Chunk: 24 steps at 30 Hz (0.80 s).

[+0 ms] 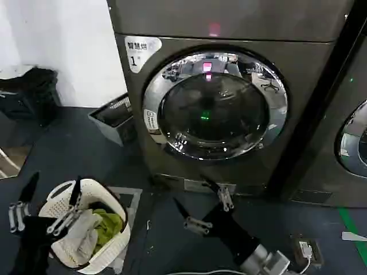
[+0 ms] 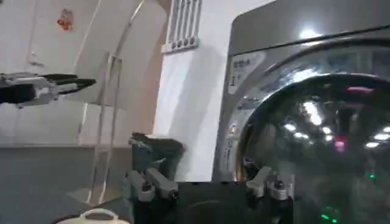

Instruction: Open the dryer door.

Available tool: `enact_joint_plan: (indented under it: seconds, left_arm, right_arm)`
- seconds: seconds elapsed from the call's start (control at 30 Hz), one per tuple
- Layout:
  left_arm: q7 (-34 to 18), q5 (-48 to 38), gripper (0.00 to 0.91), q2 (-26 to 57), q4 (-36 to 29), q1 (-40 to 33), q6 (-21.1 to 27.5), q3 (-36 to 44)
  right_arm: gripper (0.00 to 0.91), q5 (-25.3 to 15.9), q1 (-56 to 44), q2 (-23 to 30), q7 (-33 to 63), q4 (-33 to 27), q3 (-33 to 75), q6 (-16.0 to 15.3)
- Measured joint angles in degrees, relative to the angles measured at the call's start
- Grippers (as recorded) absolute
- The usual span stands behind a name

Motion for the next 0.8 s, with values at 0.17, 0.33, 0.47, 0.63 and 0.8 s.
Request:
enact_joint_plan:
  seconds: [0.17,0.33,0.47,0.63,0.8]
  left_arm:
    - [0.4,-0.1,0.907,0.2,0.3,0.6,1.0,0.7]
    - [0.2,-0.9,0.907,0.3,-0.3,1.3,1.9,0.8]
    - [0.5,-1.3,0.907,0.6,-0.2,1.8,2.0,0.3]
    - [0.4,-3.5,0.907,-0.1,-0.3,1.7,2.3,0.7]
    - [0.4,-2.7,0.907,-0.2,0.6,1.7,1.9,0.7]
  right_arm:
    - [0.907,4.6,7.5,-2.5,-1.9,-6.9,1.6,-0.7]
    - [0.907,7.7,15.1,-3.8,-3.8,-15.9,-0.5,0.1]
    - [0.907,11.4,21.9,-3.9,-5.6,-22.5,-3.2,-1.6]
    - [0.907,11.6,30.6,-3.1,-6.2,-28.9,-7.0,-1.6]
    - [0.907,9.4,37.8,-1.9,-6.2,-34.5,-11.2,-0.9]
